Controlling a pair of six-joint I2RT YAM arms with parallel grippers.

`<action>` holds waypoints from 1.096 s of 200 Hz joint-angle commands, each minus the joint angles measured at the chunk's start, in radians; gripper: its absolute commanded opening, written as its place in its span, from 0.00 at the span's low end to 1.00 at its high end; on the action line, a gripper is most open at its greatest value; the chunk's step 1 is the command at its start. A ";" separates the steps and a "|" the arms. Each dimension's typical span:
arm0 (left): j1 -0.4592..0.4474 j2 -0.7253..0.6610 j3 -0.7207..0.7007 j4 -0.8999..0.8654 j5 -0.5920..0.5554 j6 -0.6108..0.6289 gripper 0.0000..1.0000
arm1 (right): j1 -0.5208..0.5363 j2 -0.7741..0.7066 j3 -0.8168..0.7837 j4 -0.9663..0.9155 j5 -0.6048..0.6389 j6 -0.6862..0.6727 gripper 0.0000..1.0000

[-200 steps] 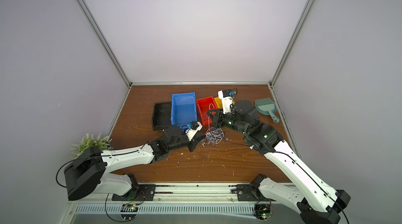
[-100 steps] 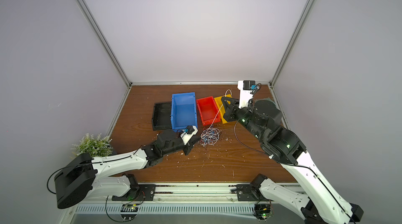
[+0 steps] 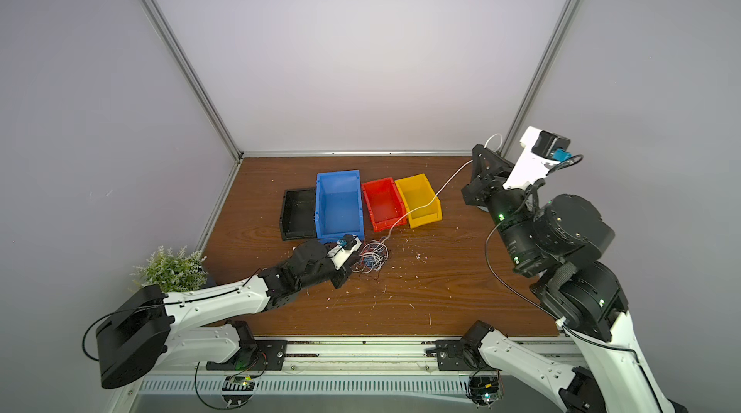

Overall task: Untangle and sort cables by color
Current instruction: Untie the cable.

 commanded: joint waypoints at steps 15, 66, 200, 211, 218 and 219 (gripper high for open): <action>-0.008 0.021 0.012 -0.112 -0.071 -0.019 0.00 | 0.001 -0.003 0.079 0.054 0.102 -0.099 0.00; -0.006 0.012 0.047 -0.120 -0.042 -0.052 0.21 | 0.001 0.019 0.048 0.055 0.051 -0.089 0.00; 0.488 -0.129 0.501 -0.649 -0.018 -0.431 0.98 | 0.001 0.218 -0.119 0.250 -0.305 -0.042 0.00; 0.562 -0.113 0.514 -0.685 -0.005 -0.479 0.98 | 0.001 0.245 -0.112 0.262 -0.301 -0.040 0.00; 0.595 -0.101 0.521 -0.706 0.003 -0.496 0.98 | 0.001 0.259 -0.109 0.267 -0.286 -0.038 0.00; 0.599 -0.100 0.521 -0.709 0.004 -0.498 0.98 | 0.001 0.262 -0.109 0.268 -0.284 -0.037 0.00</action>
